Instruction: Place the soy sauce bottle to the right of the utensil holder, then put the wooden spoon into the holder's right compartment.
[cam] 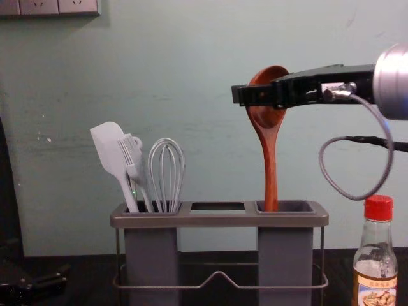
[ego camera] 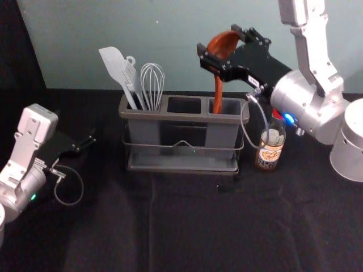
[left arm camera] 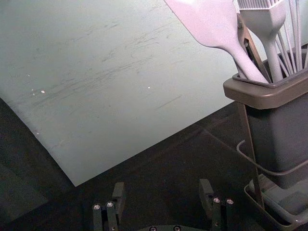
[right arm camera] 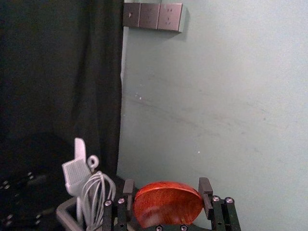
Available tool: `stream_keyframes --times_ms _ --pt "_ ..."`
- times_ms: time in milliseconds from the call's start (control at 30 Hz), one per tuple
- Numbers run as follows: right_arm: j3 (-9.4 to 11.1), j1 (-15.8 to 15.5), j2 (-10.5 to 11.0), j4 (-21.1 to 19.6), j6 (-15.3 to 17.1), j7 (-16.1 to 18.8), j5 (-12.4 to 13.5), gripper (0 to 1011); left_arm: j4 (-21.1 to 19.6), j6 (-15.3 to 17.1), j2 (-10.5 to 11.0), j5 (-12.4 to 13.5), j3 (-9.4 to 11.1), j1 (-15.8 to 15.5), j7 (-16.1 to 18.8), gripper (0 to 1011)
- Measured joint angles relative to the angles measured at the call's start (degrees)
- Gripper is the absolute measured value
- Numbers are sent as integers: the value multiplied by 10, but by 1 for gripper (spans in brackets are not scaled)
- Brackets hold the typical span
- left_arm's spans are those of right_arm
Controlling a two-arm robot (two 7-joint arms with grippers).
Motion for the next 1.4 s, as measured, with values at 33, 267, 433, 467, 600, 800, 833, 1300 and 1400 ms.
stream_keyframes --times_ms 33,267,433,467,600,800,833,1300,1400 --pt "2 -7 3 -10 8 1 3 834 0 0 0 0 0 0 0 1005" --pt "11 -33 16 -41 31 0 9 833 0 0 0 0 0 0 0 1005" --pt "18 -50 20 -52 36 -5 12 833 0 0 0 0 0 0 0 1005" --pt "20 -55 21 -54 37 -6 13 834 0 0 0 0 0 0 0 1005" --pt "24 -64 22 -54 37 -9 14 834 0 0 0 0 0 0 0 1005" --pt "27 -68 20 -44 38 -13 14 834 0 0 0 0 0 0 0 1005" --pt "27 -68 19 -43 38 -13 15 833 0 0 0 0 0 0 0 1005" --pt "25 -68 14 -20 50 -11 21 833 0 0 0 0 0 0 0 1005" --pt "23 -66 12 -11 52 -10 23 834 0 0 0 0 0 0 0 1005"
